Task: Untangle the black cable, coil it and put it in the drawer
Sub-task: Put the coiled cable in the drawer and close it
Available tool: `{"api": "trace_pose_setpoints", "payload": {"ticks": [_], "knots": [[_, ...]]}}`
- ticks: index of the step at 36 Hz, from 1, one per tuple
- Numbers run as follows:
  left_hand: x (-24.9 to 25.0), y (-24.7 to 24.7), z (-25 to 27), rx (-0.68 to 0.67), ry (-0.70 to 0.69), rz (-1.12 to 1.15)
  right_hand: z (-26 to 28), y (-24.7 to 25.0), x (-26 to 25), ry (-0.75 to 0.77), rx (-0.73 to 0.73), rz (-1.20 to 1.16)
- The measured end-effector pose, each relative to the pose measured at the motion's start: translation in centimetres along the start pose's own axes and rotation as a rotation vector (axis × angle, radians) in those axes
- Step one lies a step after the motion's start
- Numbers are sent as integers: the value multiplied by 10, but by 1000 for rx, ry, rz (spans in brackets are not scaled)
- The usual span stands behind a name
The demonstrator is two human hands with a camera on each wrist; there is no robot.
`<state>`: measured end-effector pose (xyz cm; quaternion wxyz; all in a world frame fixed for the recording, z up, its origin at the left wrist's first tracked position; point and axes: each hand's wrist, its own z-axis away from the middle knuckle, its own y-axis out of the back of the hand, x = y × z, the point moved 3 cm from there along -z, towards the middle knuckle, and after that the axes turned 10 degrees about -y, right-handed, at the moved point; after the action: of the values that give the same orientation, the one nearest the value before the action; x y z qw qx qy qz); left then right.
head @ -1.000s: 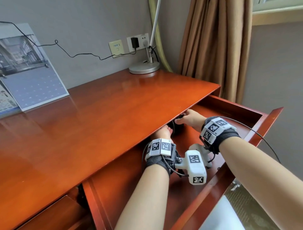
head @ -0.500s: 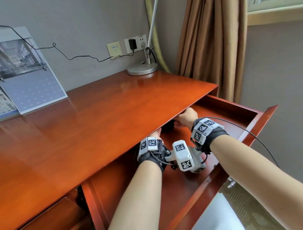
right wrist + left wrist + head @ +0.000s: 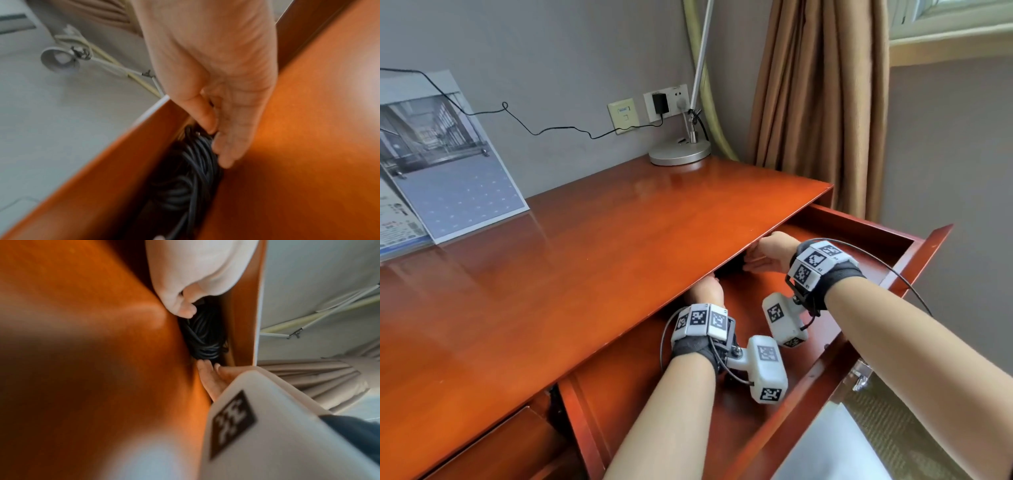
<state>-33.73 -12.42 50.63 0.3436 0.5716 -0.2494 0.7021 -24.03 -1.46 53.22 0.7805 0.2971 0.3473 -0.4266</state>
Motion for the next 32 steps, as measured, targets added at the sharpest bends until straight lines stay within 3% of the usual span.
{"api": "trace_pose_setpoints", "payload": {"ticks": [3, 8, 10, 13, 15, 18, 21, 23, 25, 29, 32], "knots": [[-3, -1, -5, 63, -26, 70, 1, 22, -1, -88, 44, 33], [3, -3, -2, 4, 127, 91, 27, 55, -9, -112, 13, 284], [4, -4, 3, -53, 224, 150, 37, 69, -17, -86, 8, 315], [15, -18, 21, -273, 260, 141, 58, 86, -24, -33, 29, 408], [28, -26, 31, -386, 178, 38, 76, 94, -26, 34, 61, 507], [52, -39, 51, -540, -91, -241, 100, 104, -18, 164, 91, 729], [66, -49, 76, -827, -329, -587, 121, 111, 2, 236, -83, 867], [71, -52, 93, -1032, -411, -751, 133, 110, 16, 246, -200, 999], [72, -52, 104, -1185, -462, -876, 133, 109, 31, 235, -211, 1168], [70, -52, 114, -1341, -610, -1067, 128, 108, 44, 298, -148, 1338], [67, -51, 117, -1391, -643, -1071, 132, 111, 44, 293, -199, 1369]]}}
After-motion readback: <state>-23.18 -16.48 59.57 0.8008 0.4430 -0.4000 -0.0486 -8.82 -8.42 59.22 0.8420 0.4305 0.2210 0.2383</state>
